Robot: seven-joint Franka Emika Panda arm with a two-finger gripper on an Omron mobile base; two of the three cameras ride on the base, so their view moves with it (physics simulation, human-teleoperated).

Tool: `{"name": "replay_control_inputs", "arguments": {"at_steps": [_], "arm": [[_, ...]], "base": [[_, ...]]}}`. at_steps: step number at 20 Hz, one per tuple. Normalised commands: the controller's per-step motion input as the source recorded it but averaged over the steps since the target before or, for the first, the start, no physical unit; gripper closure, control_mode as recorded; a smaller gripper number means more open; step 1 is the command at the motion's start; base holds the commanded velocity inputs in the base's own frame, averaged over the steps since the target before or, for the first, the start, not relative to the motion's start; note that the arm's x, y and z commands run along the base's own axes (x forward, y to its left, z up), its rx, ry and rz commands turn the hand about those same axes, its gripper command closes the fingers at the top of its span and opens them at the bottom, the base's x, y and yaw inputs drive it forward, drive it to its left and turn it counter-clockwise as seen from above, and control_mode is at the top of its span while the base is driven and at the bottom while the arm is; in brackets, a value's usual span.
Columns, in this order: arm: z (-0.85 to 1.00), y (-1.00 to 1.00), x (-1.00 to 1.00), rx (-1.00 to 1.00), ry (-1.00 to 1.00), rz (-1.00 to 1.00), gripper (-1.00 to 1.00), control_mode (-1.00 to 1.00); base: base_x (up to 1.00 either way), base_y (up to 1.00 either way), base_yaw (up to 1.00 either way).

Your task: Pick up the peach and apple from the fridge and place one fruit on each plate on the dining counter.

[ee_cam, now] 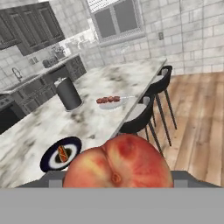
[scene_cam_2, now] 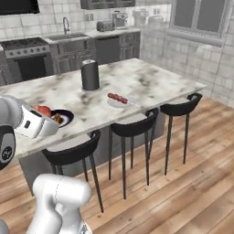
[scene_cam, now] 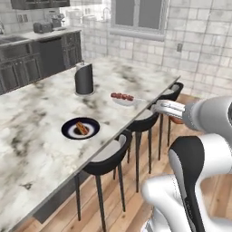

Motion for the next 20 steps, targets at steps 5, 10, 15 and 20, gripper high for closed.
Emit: {"name": "replay_control_inputs", "arguments": {"at_steps": [5, 10, 15, 20], "arm": [[0.0, 0.0, 0.0, 0.0, 0.0, 0.0, 1.0, 1.0], [0.0, 0.0, 0.0, 0.0, 0.0, 0.0, 1.0, 1.0], [0.0, 0.0, 0.0, 0.0, 0.0, 0.0, 1.0, 1.0], [0.0, 0.0, 0.0, 0.0, 0.0, 0.0, 1.0, 1.0]], "base": [[0.35, -0.72, 0.43], [0.27, -0.76, 0.43], [0.21, -0.77, 0.43], [0.23, -0.74, 0.44]]}}
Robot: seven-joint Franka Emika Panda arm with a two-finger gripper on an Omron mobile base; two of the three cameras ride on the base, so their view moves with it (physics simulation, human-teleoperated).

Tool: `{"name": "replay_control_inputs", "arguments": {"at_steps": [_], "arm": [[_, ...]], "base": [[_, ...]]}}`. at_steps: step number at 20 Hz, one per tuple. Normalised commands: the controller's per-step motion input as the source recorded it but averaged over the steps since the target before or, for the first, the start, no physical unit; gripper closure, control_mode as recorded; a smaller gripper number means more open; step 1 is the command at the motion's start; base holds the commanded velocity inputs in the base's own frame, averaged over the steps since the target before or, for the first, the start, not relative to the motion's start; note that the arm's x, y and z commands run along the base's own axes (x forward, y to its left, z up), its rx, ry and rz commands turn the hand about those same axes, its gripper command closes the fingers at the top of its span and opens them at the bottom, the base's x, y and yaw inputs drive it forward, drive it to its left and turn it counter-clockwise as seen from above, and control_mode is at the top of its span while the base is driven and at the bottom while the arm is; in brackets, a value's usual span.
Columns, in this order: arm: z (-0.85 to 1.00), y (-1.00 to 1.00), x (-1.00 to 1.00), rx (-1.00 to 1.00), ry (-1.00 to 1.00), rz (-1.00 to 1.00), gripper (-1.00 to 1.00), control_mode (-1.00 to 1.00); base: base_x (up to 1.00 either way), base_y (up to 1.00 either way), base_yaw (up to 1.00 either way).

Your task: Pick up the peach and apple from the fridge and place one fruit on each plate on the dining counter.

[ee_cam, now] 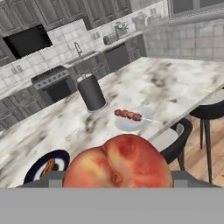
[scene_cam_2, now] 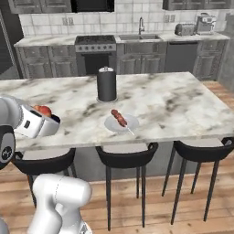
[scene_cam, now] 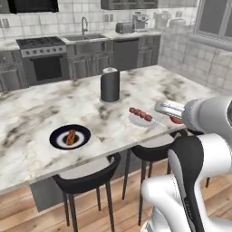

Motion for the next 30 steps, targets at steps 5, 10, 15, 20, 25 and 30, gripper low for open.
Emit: {"name": "replay_control_inputs", "arguments": {"at_steps": [5, 10, 15, 20, 25, 30], "arm": [[0.0, 0.0, 0.0, 0.0, 0.0, 0.0, 1.0, 1.0], [0.0, 0.0, 0.0, 0.0, 0.0, 0.0, 1.0, 1.0], [0.0, 0.0, 0.0, 0.0, 0.0, 0.0, 1.0, 1.0], [0.0, 0.0, 0.0, 0.0, 0.0, 0.0, 1.0, 1.0], [0.0, 0.0, 0.0, 0.0, 0.0, 0.0, 1.0, 1.0], [-0.12, -0.62, 0.99, 0.22, 0.18, 0.08, 1.0, -1.0]], "base": [[0.27, -0.73, 0.44], [0.42, -0.68, 0.45], [0.57, -0.66, 0.44], [0.72, -0.51, 0.28], [0.82, -0.47, 0.1], [0.0, 0.0, 0.0]]}}
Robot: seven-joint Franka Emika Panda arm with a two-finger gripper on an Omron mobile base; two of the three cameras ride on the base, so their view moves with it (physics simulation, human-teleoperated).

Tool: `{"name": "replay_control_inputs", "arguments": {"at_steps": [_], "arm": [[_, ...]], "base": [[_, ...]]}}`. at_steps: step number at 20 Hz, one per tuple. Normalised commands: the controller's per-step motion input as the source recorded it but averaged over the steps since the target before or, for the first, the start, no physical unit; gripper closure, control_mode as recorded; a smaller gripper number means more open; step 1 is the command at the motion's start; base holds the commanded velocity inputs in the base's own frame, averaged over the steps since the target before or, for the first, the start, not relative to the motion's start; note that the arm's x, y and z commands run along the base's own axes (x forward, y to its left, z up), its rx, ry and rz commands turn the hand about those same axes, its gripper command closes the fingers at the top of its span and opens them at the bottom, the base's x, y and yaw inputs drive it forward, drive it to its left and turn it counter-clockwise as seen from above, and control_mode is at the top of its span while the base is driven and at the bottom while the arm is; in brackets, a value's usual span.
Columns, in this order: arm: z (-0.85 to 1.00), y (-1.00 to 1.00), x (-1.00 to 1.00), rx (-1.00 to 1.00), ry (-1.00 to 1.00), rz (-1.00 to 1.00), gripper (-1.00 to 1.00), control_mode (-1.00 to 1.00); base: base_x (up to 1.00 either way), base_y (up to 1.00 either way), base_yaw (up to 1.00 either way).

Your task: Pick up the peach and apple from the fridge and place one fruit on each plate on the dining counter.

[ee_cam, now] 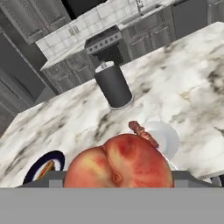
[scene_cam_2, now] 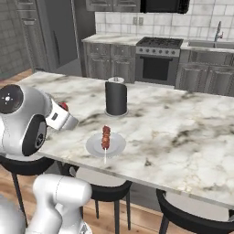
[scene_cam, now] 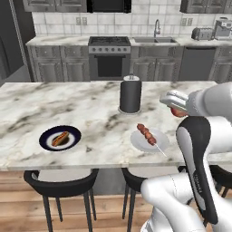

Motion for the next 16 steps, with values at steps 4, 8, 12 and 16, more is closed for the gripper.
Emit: {"name": "replay_control_inputs", "arguments": {"at_steps": [4, 8, 12, 16], "arm": [[-0.52, -0.6, 0.89, 0.16, 0.43, 0.15, 1.0, -1.0], [-0.92, -0.44, 0.74, 0.03, 0.48, 0.23, 1.0, -1.0], [-0.81, -0.16, 0.39, -0.02, 0.27, 0.14, 1.0, -1.0], [-0.67, 0.0, 0.25, -0.13, 0.14, 0.09, 1.0, -1.0]], "base": [[0.0, 0.0, 0.0], [0.0, 0.0, 0.0], [0.0, 0.0, 0.0], [0.0, 0.0, 0.0]]}}
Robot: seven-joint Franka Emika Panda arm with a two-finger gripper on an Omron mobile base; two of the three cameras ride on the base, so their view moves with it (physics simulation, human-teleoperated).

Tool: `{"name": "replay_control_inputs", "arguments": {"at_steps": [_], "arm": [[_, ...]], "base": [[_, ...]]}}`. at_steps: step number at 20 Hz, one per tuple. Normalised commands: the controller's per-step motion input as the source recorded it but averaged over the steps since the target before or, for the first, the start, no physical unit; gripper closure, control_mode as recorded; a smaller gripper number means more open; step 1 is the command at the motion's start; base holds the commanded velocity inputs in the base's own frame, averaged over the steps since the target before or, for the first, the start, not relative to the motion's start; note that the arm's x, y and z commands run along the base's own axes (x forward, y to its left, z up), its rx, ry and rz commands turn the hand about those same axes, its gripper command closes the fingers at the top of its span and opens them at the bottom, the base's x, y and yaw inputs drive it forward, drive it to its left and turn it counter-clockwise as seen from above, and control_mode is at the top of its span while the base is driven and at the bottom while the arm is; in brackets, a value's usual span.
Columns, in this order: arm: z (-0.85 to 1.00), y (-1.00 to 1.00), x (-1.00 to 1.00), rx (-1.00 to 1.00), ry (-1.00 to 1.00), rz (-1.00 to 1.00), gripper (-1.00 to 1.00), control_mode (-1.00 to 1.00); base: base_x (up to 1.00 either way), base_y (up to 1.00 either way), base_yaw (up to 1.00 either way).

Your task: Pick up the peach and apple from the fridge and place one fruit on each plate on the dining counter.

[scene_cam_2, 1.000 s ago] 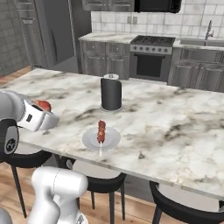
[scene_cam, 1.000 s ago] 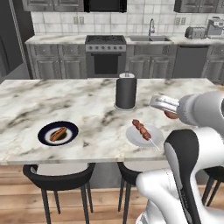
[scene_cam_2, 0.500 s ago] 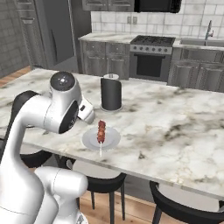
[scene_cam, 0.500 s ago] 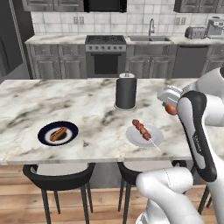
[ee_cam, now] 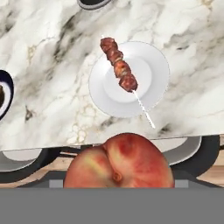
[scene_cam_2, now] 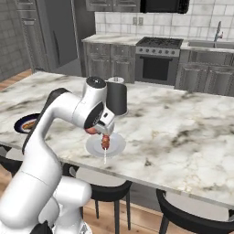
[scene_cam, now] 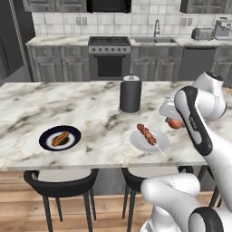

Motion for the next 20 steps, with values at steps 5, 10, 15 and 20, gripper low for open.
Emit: {"name": "replay_control_inputs", "arguments": {"at_steps": [5, 10, 15, 20], "arm": [[-0.56, -0.04, 0.5, -0.13, 0.13, 0.14, 1.0, -1.0], [-0.44, -0.12, 0.41, -0.03, 0.01, 0.16, 1.0, -1.0], [-0.35, -0.21, 0.34, 0.0, 0.0, 0.14, 1.0, -1.0], [-0.35, -0.19, 0.5, 0.0, 0.03, 0.13, 1.0, -1.0]], "base": [[0.0, 0.0, 0.0], [0.0, 0.0, 0.0], [0.0, 0.0, 0.0], [0.0, 0.0, 0.0]]}}
